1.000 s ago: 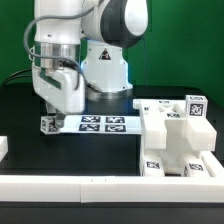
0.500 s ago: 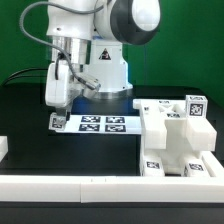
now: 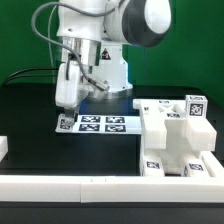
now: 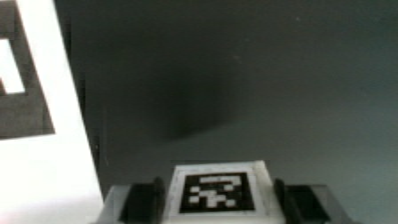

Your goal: Assemble chair

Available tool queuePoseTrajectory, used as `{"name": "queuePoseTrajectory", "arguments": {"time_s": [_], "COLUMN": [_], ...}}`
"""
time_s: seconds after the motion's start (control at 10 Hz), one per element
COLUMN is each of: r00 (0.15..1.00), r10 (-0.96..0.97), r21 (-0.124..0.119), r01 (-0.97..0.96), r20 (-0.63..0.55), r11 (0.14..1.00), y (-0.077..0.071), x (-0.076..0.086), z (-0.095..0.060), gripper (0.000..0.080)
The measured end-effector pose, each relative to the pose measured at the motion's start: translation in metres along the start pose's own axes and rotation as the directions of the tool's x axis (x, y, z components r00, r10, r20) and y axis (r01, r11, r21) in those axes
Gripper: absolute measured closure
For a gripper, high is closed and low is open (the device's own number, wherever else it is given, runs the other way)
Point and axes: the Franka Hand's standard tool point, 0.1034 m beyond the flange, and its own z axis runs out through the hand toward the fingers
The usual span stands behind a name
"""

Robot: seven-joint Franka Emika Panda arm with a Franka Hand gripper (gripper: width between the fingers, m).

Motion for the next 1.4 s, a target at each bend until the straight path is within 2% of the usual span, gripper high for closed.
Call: {"name": "queuePoseTrajectory", "arguments": {"time_s": [0.2, 0.3, 0.4, 0.5, 0.6, 0.8, 1.0, 1.1, 1.2, 1.3, 1.4], "r00": [1.000, 1.000, 1.000, 1.000, 1.000, 0.998, 0.963, 0.925, 0.829, 0.774, 0.771], "r10": [-0.002, -0.002, -0.002, -0.002, -0.002, -0.065, -0.262, -0.372, -0.549, -0.624, -0.628], "r21": [-0.005, -0.005, -0.006, -0.006, -0.006, -0.007, -0.003, 0.009, 0.040, 0.069, 0.068], "r01": [0.002, 0.002, 0.002, 0.002, 0.002, 0.065, 0.263, 0.372, 0.548, 0.620, 0.624], "r20": [-0.001, -0.001, -0.001, -0.001, -0.001, 0.006, 0.060, 0.084, 0.105, 0.110, 0.111], "r11": [1.000, 1.000, 1.000, 1.000, 1.000, 0.998, 0.965, 0.928, 0.835, 0.781, 0.778], "y": [0.002, 0.002, 0.002, 0.002, 0.002, 0.000, -0.006, -0.010, -0.015, -0.018, -0.018], "x": [0.001, 0.001, 0.001, 0.001, 0.001, 0.002, 0.010, 0.011, 0.012, 0.011, 0.008], "z": [0.002, 0.002, 0.002, 0.002, 0.002, 0.001, -0.005, -0.008, -0.016, -0.024, -0.024], "gripper": [0.0514, 0.0362, 0.0362, 0.0208, 0.0168, 0.0153, 0.0151, 0.0151, 0.0151, 0.0151, 0.0151]}}
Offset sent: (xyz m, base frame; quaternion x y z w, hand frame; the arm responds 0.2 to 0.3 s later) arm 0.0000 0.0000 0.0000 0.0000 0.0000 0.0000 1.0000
